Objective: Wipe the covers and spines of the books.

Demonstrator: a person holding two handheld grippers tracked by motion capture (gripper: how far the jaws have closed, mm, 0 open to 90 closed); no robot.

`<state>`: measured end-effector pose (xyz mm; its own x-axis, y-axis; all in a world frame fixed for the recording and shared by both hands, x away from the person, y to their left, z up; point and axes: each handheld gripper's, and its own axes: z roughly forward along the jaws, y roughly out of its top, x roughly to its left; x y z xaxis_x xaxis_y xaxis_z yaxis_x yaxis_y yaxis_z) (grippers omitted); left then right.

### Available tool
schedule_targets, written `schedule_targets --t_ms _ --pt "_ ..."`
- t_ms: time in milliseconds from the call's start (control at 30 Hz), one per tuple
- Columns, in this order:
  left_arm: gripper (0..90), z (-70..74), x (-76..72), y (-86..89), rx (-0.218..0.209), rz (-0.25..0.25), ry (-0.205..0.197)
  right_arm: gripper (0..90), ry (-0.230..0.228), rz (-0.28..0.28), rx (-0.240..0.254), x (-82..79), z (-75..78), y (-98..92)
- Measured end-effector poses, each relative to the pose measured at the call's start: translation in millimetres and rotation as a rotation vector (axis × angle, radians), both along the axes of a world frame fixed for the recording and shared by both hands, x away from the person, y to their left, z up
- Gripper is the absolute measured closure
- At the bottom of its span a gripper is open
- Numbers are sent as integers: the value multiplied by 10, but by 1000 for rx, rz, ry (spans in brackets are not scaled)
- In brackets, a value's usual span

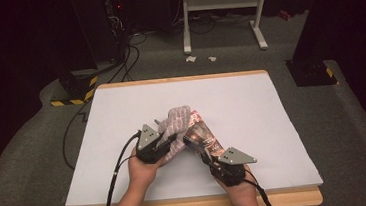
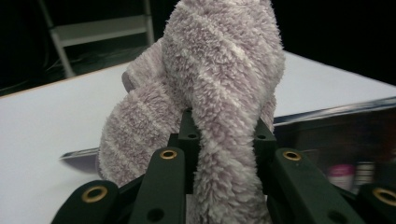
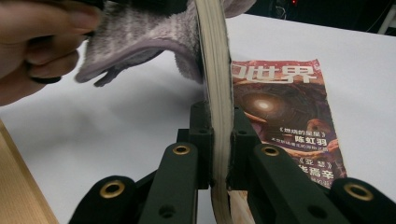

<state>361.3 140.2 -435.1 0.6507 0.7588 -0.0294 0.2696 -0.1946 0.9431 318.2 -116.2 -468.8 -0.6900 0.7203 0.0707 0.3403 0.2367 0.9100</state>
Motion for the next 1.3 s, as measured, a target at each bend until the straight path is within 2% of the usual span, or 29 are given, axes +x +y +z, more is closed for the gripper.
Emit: schedule_targets --t_ms 233,367,500,667,833,1033,1200,1300 --pt "733 156 -262 -217 -15 -108 -45 840 2 4 -6 -3 -14 26" --pt "732 198 -279 -261 0 -116 -60 840 5 6 -6 -3 -21 32" --pt "733 170 -194 -225 5 -93 -49 840 8 7 -8 -3 -27 36" --pt "733 45 10 -87 16 -24 -20 840 14 9 -11 -5 -39 44" --pt "733 -125 303 146 27 81 24 840 17 9 -9 -8 -38 49" --pt "733 -297 630 419 78 192 65 839 13 13 -9 -11 -35 51" --pt "733 -422 813 592 92 256 113 839 11 15 -4 -12 -29 44" --pt "733 -447 840 605 82 262 124 839 11 17 -8 -14 -35 48"
